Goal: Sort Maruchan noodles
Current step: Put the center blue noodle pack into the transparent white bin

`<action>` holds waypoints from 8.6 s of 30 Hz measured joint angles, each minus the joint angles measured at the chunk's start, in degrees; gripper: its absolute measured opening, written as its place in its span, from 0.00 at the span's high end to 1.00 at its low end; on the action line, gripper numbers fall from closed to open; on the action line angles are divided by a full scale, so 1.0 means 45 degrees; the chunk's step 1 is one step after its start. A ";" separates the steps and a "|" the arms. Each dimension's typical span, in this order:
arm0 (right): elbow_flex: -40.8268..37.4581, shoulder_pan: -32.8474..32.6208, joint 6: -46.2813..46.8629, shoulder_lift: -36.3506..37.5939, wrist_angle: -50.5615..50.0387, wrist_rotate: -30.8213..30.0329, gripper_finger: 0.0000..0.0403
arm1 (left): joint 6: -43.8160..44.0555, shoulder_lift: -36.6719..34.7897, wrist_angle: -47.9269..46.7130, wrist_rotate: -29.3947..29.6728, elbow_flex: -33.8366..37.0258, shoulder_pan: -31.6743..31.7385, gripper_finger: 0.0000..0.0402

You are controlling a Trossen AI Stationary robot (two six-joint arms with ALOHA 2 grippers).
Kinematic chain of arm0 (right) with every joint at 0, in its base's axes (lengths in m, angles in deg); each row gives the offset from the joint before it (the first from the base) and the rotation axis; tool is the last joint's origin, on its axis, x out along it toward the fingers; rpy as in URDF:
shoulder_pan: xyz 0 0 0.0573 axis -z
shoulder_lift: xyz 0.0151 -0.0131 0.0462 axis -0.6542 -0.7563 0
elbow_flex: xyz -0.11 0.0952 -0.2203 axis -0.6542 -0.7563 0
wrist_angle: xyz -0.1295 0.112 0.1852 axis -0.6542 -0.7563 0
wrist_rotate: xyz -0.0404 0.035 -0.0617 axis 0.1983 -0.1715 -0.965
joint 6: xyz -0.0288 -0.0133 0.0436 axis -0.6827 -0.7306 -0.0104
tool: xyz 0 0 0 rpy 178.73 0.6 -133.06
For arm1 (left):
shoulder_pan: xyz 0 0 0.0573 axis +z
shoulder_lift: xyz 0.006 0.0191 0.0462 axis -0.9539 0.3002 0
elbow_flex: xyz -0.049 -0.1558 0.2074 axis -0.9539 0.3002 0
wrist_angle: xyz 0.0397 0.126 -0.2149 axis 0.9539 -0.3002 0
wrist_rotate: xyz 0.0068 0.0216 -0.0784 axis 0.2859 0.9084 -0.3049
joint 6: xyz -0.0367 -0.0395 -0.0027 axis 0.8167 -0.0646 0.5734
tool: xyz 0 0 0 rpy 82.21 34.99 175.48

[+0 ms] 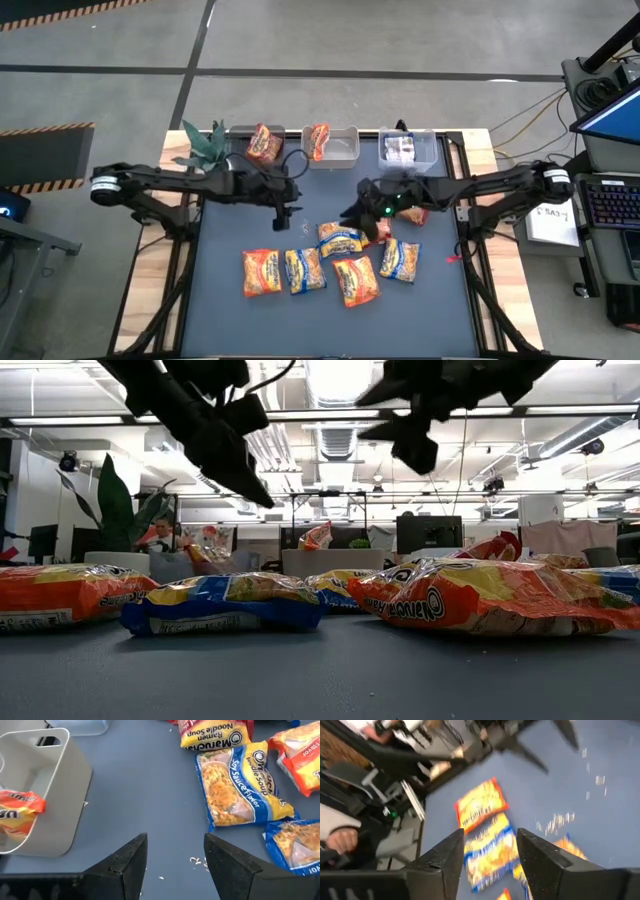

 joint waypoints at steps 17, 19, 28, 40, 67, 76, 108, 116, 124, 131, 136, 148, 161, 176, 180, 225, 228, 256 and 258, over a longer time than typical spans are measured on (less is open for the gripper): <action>0.0844 -0.0324 0.0884 -0.2605 -0.2878 -0.0218 0.72 | 0.0144 0.0584 0.0035 0.0008 0.0000 -0.0647 0.56; 0.1701 -0.0327 0.0250 -0.2974 -0.4106 -0.0549 0.72 | 0.0145 0.0584 0.0040 0.0015 0.0000 -0.0647 0.56; 0.4186 -0.0322 -0.3271 -0.5166 -0.7726 -0.1386 0.72 | 0.0204 0.0584 0.0032 0.0063 0.0000 -0.0647 0.56; 0.4230 -0.0248 -0.4910 -0.5982 -0.7039 -0.1776 0.72 | 0.0345 0.0584 0.0078 0.0058 0.0092 -0.0647 0.56; 0.4544 -0.0349 -0.5138 -0.5823 -0.7134 -0.1597 0.98 | 0.0583 0.0584 0.0299 0.0049 0.0092 -0.0647 0.56; 0.4423 -0.0631 -0.4826 -0.6048 -0.6531 -0.0287 0.98 | 0.0583 0.0589 0.0591 0.0045 0.0092 -0.0647 0.56; 0.2284 0.0886 -0.2789 -0.3676 -0.6396 -0.4913 0.98 | 0.0908 0.1164 0.5357 0.0001 0.1928 -0.0543 0.57; 0.0490 0.2043 -0.0729 -0.2715 -0.5096 -0.5345 0.98 | 0.0627 0.3525 0.8133 0.0083 0.1802 -0.0243 0.72; -0.0019 0.2801 0.0521 -0.2383 -0.4391 -0.4267 0.96 | 0.0729 0.5269 1.0122 0.0097 0.1807 0.0693 0.97; -0.0019 0.2988 0.1104 -0.2431 -0.4133 -0.3567 0.79 | 0.0787 0.6018 1.0818 0.0092 0.1802 0.0966 0.99; -0.0019 0.3028 0.1457 -0.2436 -0.4102 -0.3675 0.61 | 0.0811 0.6344 1.0872 0.0092 0.1802 0.0970 1.00; -0.0757 0.3025 0.2812 -0.2446 -0.2424 -0.3675 0.24 | 0.0821 0.6456 1.0246 0.0552 0.1797 0.1185 1.00; -0.1139 0.2991 0.3109 -0.2723 -0.1365 -0.3676 0.21 | 0.0926 0.6456 1.0119 0.0617 0.1802 0.1204 1.00; -0.1180 0.2961 0.2971 -0.5043 0.2892 -0.2577 0.27 | 0.1028 0.6456 1.0056 0.0627 0.1802 0.1213 1.00; -0.1180 0.2966 0.2870 -0.5044 0.2916 -0.2582 0.32 | 0.1025 0.6456 1.0056 0.0627 0.1807 0.1213 1.00; 0.2485 0.3465 -0.0404 0.0756 -0.5959 -0.5013 0.84 | -0.2541 -0.1901 0.6636 0.0665 0.1855 0.1204 1.00; 0.4613 0.4213 -0.0891 0.0480 -0.9431 -0.5375 0.84 | -0.2662 -0.2258 0.6594 0.0665 0.1855 0.1218 1.00; 1.2046 1.2638 -0.6049 -0.6572 -2.0716 -0.4685 0.84 | -0.2667 -0.2403 0.6242 0.2556 0.1855 0.1247 1.00; 1.2046 1.2805 -0.6100 -0.6826 -2.0788 -0.4687 0.84 | -0.2664 -0.2403 0.6248 0.2565 0.1855 0.1247 1.00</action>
